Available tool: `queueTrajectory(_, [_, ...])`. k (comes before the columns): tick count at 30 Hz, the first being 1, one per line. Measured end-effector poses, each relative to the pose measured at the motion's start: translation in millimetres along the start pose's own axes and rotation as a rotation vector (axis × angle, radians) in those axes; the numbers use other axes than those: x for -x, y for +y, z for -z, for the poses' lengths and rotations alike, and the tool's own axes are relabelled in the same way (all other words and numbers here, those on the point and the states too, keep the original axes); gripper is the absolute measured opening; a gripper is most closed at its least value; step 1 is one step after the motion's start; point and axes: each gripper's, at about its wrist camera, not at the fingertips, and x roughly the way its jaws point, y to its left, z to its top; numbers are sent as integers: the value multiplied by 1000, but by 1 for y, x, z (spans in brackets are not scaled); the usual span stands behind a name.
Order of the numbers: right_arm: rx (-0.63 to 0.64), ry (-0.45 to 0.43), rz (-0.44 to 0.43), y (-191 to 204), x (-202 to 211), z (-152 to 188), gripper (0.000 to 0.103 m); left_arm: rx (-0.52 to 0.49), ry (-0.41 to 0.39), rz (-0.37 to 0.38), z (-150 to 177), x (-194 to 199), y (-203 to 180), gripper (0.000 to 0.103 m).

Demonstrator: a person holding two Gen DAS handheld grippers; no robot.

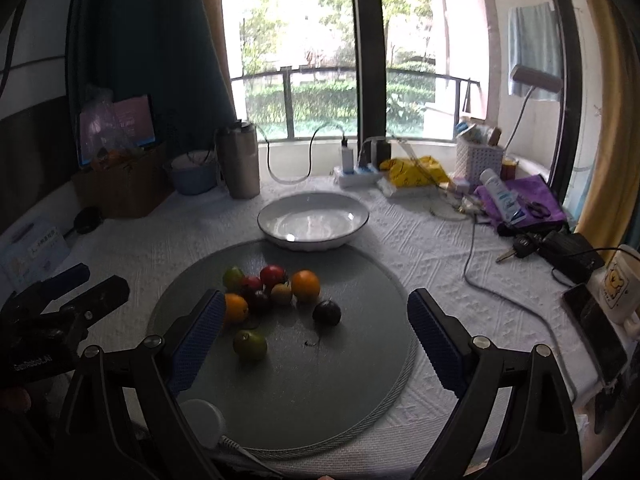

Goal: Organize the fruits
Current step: 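Move left gripper to the brown kiwi while right gripper approaches the green fruit, then close left gripper on the kiwi while right gripper closes on the green fruit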

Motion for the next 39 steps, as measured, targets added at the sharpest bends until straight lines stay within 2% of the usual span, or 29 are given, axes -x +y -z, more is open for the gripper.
queueTrajectory(9, [-1,118,-75,5,-38,12,93,-9,150,21,19,-44,3,102])
queueTrajectory(12, [10,154,-105,9,-50,16,87,-15,183,28,23,-54,4,100])
queueTrajectory(14, [17,179,-122,13,-57,18,85,-15,208,36,25,-61,5,92])
queueTrajectory(16, [23,202,-145,17,-64,21,79,-15,238,42,28,-68,7,89])
queueTrajectory(20, [50,239,-185,25,-77,25,71,-25,276,53,32,-79,7,76])
queueTrajectory(22, [61,255,-210,29,-83,27,61,-30,295,58,33,-84,7,67])
queueTrajectory(29, [72,308,-256,35,-98,28,55,-73,304,67,30,-92,1,51])
queueTrajectory(37, [86,333,-289,36,-108,29,34,-121,315,67,29,-97,-7,32])
queueTrajectory(39, [87,331,-293,37,-108,29,34,-123,318,67,29,-98,-8,28])
